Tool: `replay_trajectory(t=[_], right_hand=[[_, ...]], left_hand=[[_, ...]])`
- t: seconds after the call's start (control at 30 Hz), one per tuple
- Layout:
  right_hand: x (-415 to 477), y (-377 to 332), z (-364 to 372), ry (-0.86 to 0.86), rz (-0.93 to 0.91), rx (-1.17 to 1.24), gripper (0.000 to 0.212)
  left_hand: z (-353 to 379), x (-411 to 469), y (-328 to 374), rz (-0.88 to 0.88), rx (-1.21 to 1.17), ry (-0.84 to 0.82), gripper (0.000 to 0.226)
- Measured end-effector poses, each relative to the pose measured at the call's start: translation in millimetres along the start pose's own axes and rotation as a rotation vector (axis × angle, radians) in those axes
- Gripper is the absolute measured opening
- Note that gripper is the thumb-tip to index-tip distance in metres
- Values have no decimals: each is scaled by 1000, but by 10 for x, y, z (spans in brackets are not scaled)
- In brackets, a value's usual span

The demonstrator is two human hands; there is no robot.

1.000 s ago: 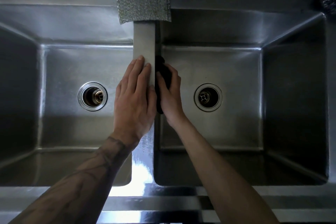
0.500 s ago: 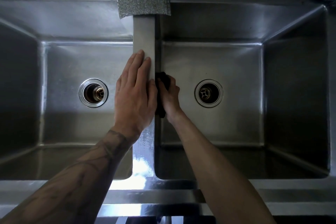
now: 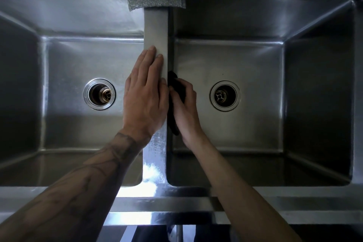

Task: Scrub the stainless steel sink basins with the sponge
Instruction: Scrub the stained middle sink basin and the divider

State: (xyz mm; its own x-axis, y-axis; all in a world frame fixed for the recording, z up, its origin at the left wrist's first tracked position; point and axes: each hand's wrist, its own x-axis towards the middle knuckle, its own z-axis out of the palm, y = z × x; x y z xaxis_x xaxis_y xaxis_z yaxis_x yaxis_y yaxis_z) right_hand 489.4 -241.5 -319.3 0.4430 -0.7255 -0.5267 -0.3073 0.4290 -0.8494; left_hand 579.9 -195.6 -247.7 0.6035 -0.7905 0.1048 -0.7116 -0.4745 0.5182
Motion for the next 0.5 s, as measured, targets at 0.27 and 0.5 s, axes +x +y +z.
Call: replay_trajectory(t=[0.27,0.5], right_hand=[[-36,36,2,-33,228,-83,39],[-453,15,-60,-29,74,-49,33]], left_hand=[[-12,1,20,-6,7,-3,46],[-17,0,28,-4,18,-10,46]])
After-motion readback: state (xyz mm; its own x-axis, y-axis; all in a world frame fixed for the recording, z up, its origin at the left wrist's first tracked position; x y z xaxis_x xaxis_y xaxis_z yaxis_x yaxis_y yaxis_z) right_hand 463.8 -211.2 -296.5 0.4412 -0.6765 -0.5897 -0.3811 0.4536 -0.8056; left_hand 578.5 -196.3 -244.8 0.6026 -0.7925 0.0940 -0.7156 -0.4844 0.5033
